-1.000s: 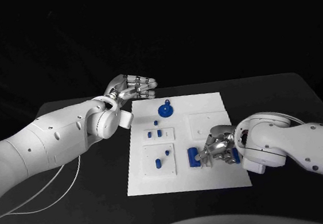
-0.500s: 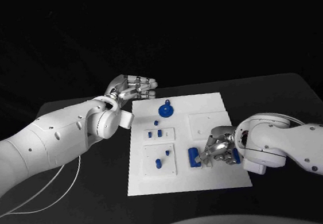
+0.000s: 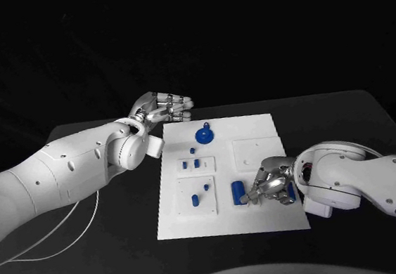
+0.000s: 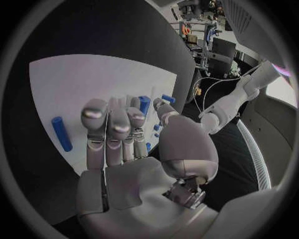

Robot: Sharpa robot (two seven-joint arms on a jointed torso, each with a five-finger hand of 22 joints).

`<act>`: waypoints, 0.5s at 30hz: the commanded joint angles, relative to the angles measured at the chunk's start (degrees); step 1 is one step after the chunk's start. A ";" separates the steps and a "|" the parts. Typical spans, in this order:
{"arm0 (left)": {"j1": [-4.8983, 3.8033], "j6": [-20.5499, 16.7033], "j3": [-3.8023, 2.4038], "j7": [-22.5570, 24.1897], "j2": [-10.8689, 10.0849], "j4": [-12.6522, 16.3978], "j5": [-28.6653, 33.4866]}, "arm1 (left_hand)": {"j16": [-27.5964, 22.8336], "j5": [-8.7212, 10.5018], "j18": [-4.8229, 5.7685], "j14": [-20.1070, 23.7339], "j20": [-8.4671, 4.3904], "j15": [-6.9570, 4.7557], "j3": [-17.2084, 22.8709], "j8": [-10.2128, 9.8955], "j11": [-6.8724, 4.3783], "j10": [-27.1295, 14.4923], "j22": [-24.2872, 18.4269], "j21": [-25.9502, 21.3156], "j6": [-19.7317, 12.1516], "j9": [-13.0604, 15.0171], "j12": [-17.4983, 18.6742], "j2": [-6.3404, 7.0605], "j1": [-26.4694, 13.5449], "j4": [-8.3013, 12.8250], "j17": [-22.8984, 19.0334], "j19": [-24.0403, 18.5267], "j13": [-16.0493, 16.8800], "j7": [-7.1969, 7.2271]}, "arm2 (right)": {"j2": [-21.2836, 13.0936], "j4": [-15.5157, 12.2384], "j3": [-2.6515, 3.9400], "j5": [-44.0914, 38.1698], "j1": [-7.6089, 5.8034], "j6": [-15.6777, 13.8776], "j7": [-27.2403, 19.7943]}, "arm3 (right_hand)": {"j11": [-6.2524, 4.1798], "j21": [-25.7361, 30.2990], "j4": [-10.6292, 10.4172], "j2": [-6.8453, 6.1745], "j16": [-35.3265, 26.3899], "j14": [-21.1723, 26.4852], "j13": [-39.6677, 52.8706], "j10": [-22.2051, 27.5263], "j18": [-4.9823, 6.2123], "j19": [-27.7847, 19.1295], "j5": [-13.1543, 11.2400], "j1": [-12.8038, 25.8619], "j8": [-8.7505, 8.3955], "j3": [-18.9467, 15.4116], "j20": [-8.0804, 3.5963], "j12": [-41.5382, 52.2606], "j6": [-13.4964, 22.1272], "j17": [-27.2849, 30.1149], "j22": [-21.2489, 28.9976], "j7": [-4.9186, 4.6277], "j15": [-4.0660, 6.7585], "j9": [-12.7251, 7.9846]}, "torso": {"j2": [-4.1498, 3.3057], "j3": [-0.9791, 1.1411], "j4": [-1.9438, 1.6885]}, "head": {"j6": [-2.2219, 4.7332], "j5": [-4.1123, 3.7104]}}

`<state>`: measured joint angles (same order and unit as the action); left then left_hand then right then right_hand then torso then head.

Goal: Assemble the parts on the task board

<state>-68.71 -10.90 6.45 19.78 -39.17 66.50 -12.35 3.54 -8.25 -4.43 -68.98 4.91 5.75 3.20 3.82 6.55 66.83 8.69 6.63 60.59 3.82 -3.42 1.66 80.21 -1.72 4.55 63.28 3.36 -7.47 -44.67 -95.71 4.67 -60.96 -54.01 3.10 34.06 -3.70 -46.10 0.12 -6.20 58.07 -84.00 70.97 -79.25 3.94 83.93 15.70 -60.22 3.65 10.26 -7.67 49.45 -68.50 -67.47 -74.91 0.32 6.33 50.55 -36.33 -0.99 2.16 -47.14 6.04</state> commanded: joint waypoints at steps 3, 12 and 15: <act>-0.01 0.77 0.01 0.26 0.05 0.17 -0.28 | 0.05 0.23 0.10 0.07 0.10 0.14 -0.26 -0.16 0.00 -0.23 -0.05 0.15 -0.26 -0.02 -0.03 -0.58 -0.02 -0.18 0.07 0.17 0.06 -0.11 | 0.53 0.04 0.05 -1.50 0.11 4.10 -0.46 | -0.39 -0.07 2.70 1.44 0.29 0.01 -0.13 -0.28 -0.70 3.41 0.83 -2.15 0.03 -0.86 -0.34 -0.11 -0.57 -0.08 -4.13 0.12 0.48 -0.73 | -0.01 -0.05 -0.04 | -0.01 -0.11; -0.01 0.79 0.05 0.25 0.07 0.19 -0.28 | 0.05 0.23 0.10 0.07 0.10 0.14 -0.26 -0.16 0.00 -0.23 -0.05 0.15 -0.26 -0.02 -0.03 -0.58 -0.02 -0.18 0.07 0.17 0.06 -0.11 | 1.21 0.51 0.06 -2.55 0.16 1.91 1.14 | -0.59 -0.09 6.42 4.07 0.25 -0.04 0.01 -0.59 -0.83 3.45 0.74 -1.12 0.05 0.25 -0.47 0.27 -0.89 -0.06 -4.22 0.39 0.58 -1.51 | -0.01 -0.07 -0.07 | -0.10 -0.08; -0.01 0.83 0.06 0.21 0.06 0.20 -0.28 | 0.05 0.23 0.10 0.07 0.10 0.14 -0.26 -0.16 0.00 -0.23 -0.05 0.15 -0.26 -0.02 -0.03 -0.58 -0.02 -0.18 0.07 0.17 0.06 -0.11 | 1.39 0.70 0.06 -2.69 0.18 0.93 1.67 | -0.60 -0.02 6.38 4.85 0.16 -0.03 -0.02 -0.58 -0.82 3.46 0.45 -0.56 0.07 0.33 -0.49 0.21 -0.78 0.03 -4.19 0.39 0.60 -1.24 | 0.00 -0.07 -0.11 | -0.03 -0.16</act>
<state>-68.71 -10.87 6.55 19.69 -39.18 66.53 -12.40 3.54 -8.25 -4.42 -68.98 4.91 5.75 3.20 3.82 6.54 66.83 8.70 6.63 60.58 3.82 -3.41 1.66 80.21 -1.72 4.55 63.28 3.36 -7.46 -43.36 -95.07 4.72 -62.50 -53.90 4.67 34.78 -4.12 -46.12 6.41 -1.61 58.07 -83.95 70.88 -79.67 3.94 83.93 16.20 -60.89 3.65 10.47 -7.66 49.44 -69.00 -67.48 -74.91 0.82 6.67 49.18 -36.33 -1.06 2.07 -47.22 5.93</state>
